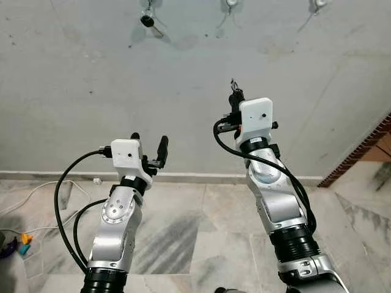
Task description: Hang keys on a hook
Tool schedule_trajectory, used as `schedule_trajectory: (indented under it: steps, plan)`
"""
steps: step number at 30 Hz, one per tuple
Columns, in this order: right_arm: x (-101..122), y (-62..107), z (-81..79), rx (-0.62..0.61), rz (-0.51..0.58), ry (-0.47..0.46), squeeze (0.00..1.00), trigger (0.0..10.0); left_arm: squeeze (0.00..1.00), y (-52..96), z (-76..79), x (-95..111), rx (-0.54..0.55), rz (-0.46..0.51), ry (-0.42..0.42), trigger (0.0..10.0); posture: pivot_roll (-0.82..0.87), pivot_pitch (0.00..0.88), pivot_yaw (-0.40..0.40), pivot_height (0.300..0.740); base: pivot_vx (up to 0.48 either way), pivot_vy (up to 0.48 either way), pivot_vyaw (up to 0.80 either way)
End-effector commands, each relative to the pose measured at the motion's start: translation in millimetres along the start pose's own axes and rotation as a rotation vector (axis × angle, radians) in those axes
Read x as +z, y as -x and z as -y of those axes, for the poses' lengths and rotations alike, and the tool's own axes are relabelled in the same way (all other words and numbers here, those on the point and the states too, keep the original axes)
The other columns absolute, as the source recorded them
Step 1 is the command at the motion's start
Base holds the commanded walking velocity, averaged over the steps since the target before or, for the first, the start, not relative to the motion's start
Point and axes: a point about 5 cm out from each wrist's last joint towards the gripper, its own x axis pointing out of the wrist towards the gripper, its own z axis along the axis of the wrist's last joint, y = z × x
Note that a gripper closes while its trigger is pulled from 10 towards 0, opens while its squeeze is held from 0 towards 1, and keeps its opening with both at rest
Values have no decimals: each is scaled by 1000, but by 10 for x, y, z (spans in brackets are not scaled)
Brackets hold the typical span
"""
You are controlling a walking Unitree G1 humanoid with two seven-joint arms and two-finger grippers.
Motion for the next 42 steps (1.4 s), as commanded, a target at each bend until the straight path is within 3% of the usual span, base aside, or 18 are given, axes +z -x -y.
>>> schedule_trajectory:
  steps: [1, 37, 42]
  plan:
    - [11, -17, -28, 10, 5, 0, 0, 10000, 0, 11, -9, 20, -4, 6, -8, 10000, 44, 142, 3, 740, 345, 0, 0]
    - [16, -21, 5, -5, 20, 7, 0, 10000, 0, 44, -9, -21, 0, -11, -12, 10000, 47, 150, 0, 740, 347, 0, 0]
    - [15, -15, 5, -5, 21, 8, 0, 10000, 0, 98, -28, -82, -13, -17, -68, 10000, 49, 153, 0, 740, 48, 0, 0]
